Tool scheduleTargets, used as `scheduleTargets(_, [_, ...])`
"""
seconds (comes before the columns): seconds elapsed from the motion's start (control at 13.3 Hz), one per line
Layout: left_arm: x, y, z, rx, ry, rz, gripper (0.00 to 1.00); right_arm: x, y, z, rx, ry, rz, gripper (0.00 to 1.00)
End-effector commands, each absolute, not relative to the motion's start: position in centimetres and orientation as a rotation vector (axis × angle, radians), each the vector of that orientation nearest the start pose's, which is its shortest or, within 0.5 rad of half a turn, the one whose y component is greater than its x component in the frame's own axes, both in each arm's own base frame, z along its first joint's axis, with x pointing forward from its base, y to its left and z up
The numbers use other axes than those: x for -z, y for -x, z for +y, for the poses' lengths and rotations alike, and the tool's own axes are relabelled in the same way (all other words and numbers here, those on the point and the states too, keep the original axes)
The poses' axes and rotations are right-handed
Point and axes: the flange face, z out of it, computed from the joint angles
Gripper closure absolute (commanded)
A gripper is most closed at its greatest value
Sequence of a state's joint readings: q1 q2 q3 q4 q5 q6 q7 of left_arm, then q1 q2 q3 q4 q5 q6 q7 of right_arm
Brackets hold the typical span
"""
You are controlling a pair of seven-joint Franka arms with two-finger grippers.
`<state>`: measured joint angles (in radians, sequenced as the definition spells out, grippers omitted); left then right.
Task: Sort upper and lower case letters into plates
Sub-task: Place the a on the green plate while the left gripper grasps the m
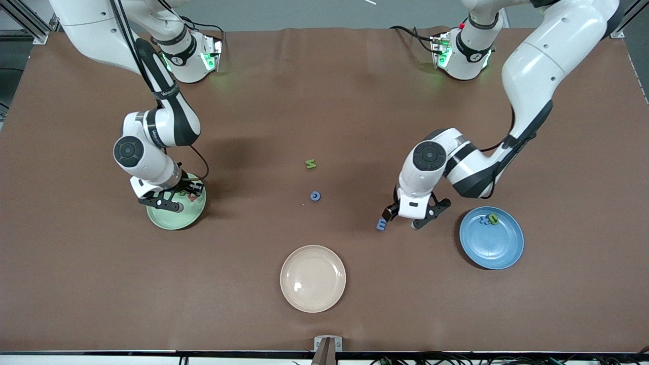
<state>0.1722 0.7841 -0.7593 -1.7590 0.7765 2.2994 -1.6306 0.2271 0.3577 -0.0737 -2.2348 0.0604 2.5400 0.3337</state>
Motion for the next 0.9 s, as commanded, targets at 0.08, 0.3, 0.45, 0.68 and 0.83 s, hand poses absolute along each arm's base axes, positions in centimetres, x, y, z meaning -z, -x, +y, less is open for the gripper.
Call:
scheduleTargets(0.08, [-18.7, -58.6, -36.8, 0.144, 2.850, -1.365, 0.01, -20.1, -53.3, 7.1, -0.077, 3.126, 0.300, 0.01])
scheduleTargets(0.3, [-18.3, -59.1, -37.6, 0.158, 2.796, -1.449, 0.01, -21.0, -53.7, 6.9, -0.092, 3.116, 0.331, 0.00])
scheduleTargets(0.45, [-18.4, -59.1, -37.7, 0.155, 2.796, -1.453, 0.01, -22.6, -54.3, 8.9, -0.143, 3.100, 0.385, 0.00])
scheduleTargets(0.68, [-18.0, -59.6, -36.7, 0.149, 2.750, -1.524, 0.01, -24.3, -54.5, 15.7, -0.128, 3.075, 0.517, 0.00])
scheduleTargets(0.83, [-17.7, -59.7, -36.4, 0.148, 2.714, -1.577, 0.01, -25.7, -53.9, 22.3, -0.093, 3.028, 0.644, 0.00])
